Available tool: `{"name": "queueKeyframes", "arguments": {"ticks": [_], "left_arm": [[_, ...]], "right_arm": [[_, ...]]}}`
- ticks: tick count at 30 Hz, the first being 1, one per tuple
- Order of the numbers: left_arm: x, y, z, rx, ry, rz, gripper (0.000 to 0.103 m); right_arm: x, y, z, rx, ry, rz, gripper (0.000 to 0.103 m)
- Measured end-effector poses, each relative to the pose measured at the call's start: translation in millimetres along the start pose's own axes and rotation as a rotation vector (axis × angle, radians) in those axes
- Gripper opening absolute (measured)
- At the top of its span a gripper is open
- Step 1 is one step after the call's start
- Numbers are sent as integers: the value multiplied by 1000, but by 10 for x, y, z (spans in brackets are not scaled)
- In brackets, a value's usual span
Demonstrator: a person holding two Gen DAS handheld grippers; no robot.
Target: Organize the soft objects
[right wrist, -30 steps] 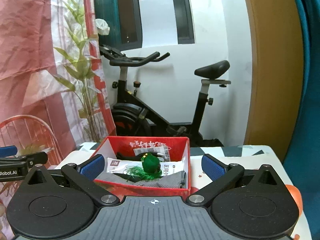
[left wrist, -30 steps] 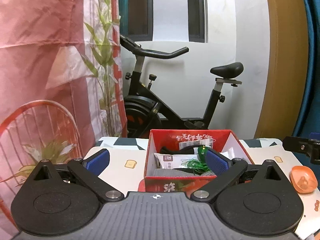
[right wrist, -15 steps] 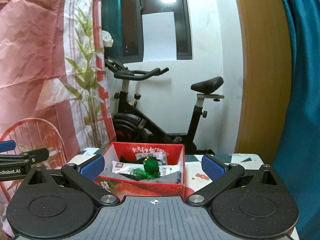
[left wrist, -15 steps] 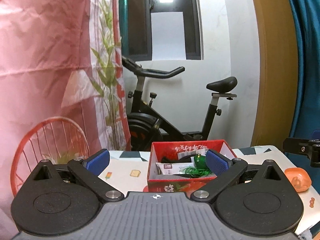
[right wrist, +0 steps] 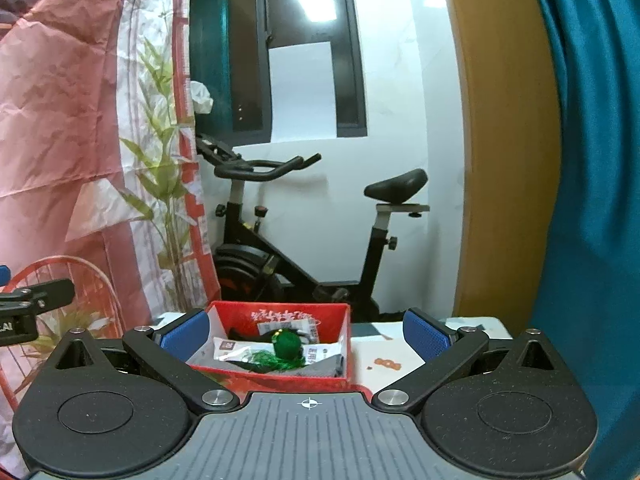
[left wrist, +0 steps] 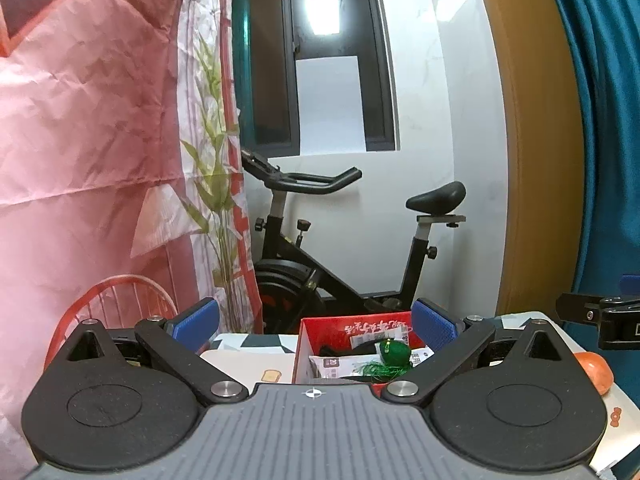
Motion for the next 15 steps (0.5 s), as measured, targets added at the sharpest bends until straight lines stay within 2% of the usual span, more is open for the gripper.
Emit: {"name": "queueKeyframes", "arguments": {"ticks": [15], "left_arm": [[0, 27, 27, -22, 3, 23, 103]], "right_arm": [[-103, -20, -56, 8, 19, -13, 103]]}}
Point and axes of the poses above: each gripper's, at about its wrist camera, not at the fingertips, and x roughly the way its jaws point, z to its left, y to its underside, the point moved 1 cm from there along x, roughly the way its jaws point, and after that the axes turned 5 degrees about x, right-handed, at the moved point
